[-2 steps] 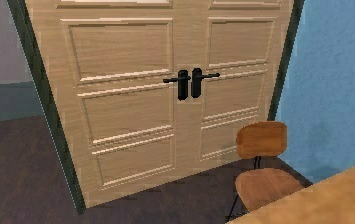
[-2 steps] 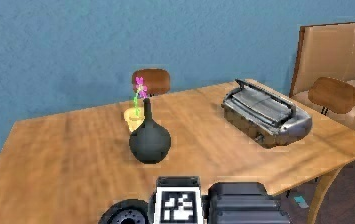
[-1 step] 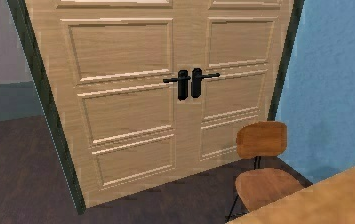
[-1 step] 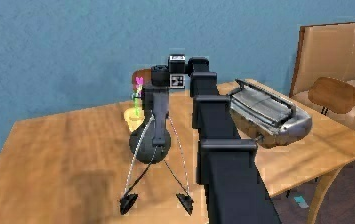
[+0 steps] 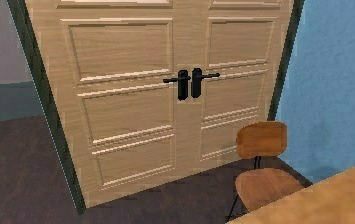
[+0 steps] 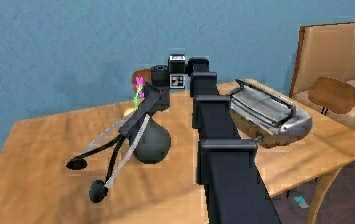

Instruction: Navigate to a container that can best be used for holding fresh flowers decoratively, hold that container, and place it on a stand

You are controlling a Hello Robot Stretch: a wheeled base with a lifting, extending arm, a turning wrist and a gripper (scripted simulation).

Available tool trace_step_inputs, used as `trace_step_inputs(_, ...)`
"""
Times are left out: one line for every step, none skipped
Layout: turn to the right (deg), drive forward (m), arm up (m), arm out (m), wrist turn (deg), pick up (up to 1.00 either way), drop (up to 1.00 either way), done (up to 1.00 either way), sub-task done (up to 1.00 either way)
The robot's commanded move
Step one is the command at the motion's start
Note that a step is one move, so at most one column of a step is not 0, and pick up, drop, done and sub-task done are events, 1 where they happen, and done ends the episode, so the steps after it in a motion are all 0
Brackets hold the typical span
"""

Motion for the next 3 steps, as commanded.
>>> trace_step_inputs(0.0, 0.0, 0.0, 0.0, 45.0, 0.0, 0.0, 0.0, 0.0)
trace_step_inputs(0.0, 0.0, 0.0, 0.0, 45.0, 0.0, 0.0, 0.0, 0.0)
trace_step_inputs(0.0, 0.0, 0.0, 0.0, 21.0, 0.0, 0.0, 0.0, 0.0)
